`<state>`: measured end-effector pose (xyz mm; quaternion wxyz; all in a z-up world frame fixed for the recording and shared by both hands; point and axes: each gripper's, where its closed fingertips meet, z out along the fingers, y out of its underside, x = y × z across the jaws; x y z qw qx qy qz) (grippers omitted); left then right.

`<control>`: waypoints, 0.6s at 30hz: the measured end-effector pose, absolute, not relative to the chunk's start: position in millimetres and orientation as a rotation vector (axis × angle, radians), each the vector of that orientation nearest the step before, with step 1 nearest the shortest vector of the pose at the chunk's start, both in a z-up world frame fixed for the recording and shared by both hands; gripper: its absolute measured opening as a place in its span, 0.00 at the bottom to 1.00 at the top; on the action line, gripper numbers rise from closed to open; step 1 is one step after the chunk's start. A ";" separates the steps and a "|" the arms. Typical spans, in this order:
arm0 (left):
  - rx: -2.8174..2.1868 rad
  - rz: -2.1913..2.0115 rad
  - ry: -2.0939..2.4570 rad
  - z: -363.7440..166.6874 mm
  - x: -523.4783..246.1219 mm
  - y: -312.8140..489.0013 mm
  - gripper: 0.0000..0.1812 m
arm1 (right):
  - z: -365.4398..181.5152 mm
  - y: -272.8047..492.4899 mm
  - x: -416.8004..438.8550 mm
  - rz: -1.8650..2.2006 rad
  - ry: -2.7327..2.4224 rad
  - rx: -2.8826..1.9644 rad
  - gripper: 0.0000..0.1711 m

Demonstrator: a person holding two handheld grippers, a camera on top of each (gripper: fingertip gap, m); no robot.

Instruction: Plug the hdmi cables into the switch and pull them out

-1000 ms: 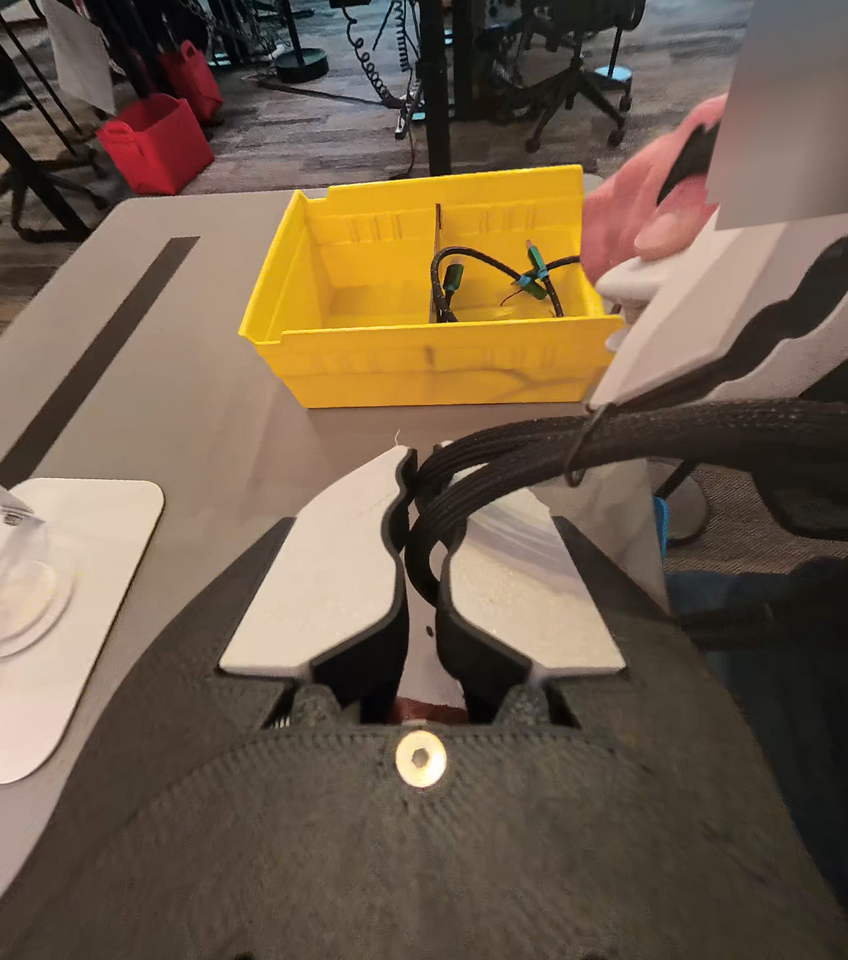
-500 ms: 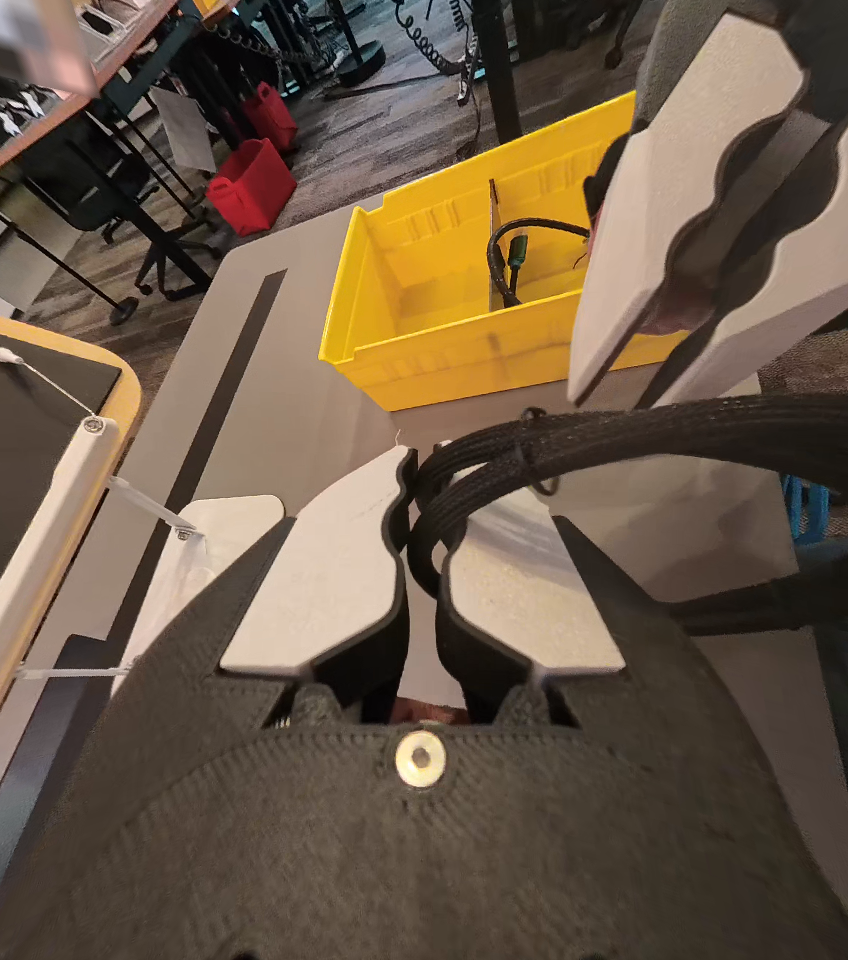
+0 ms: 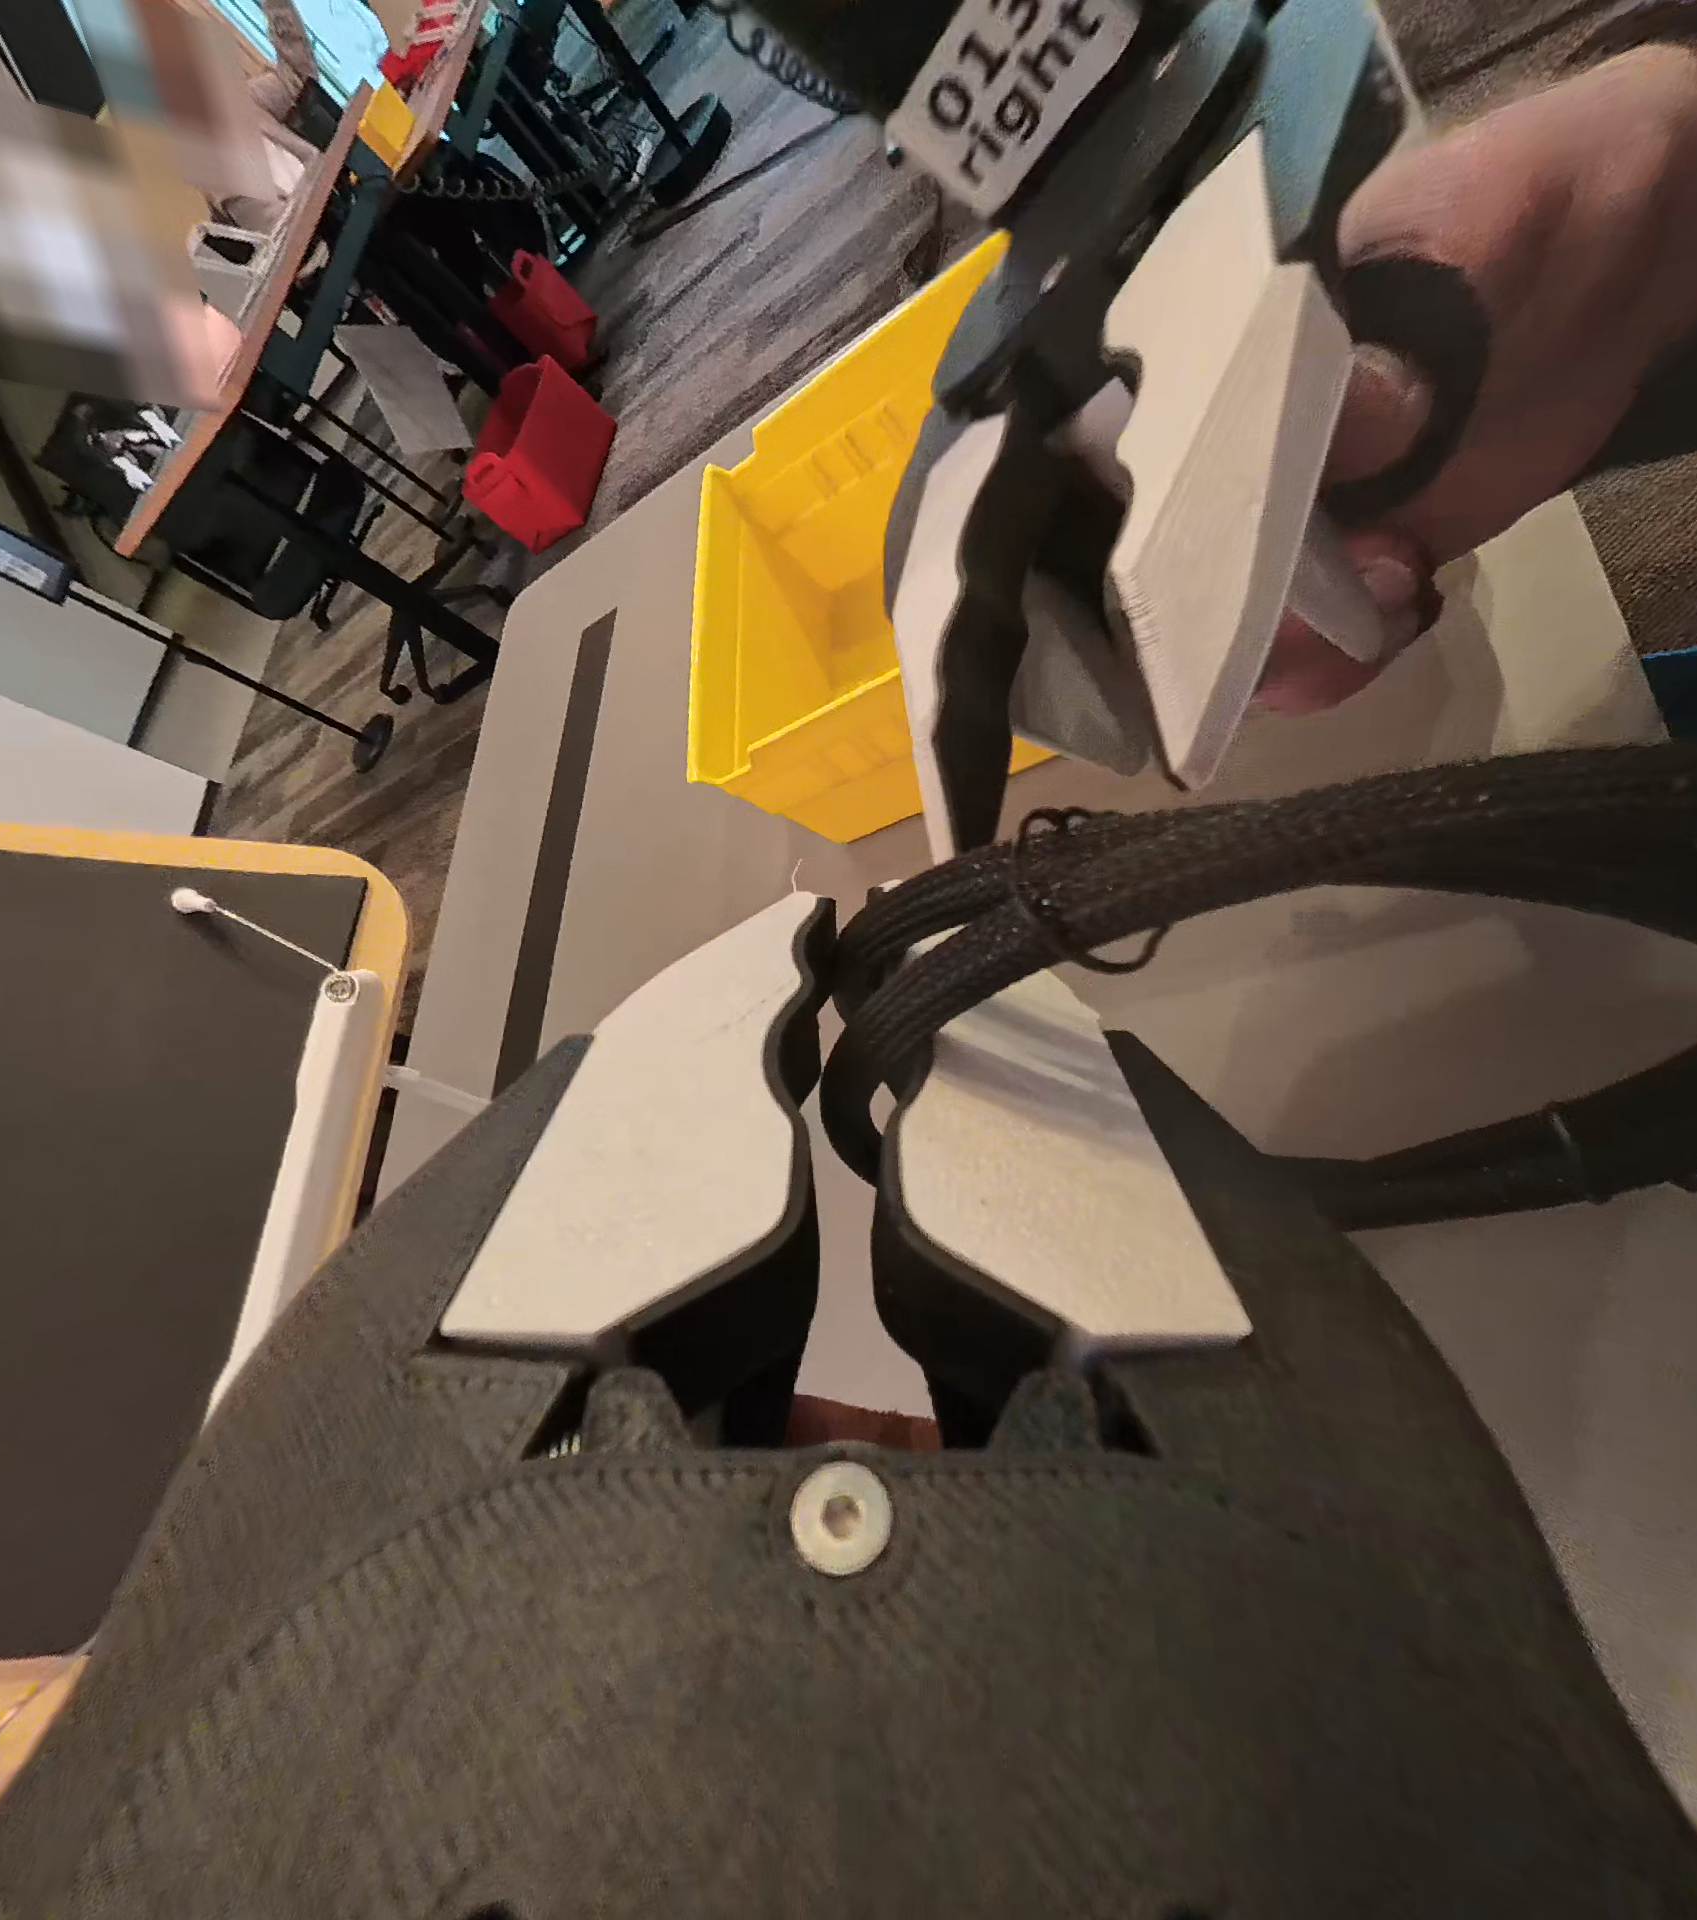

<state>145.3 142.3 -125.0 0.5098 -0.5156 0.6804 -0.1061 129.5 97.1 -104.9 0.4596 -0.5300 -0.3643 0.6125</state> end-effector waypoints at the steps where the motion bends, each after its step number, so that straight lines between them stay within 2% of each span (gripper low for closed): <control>1: -1.229 -0.255 1.646 -123.9 145.5 141.5 0.02 | -105.9 94.8 128.8 1.588 -0.888 -1.307 0.19; 9: -1.142 -0.213 1.666 -114.7 148.1 137.6 0.02 | -99.8 83.3 130.1 2.160 -0.683 -1.161 0.17; 14: -1.098 -0.159 1.671 -111.4 150.6 136.7 0.03 | -97.4 74.6 120.2 2.308 -0.630 -1.100 0.16; 18: -1.071 -0.136 1.678 -109.8 151.4 134.9 0.02 | -87.9 79.3 126.0 2.393 -0.514 -0.991 0.11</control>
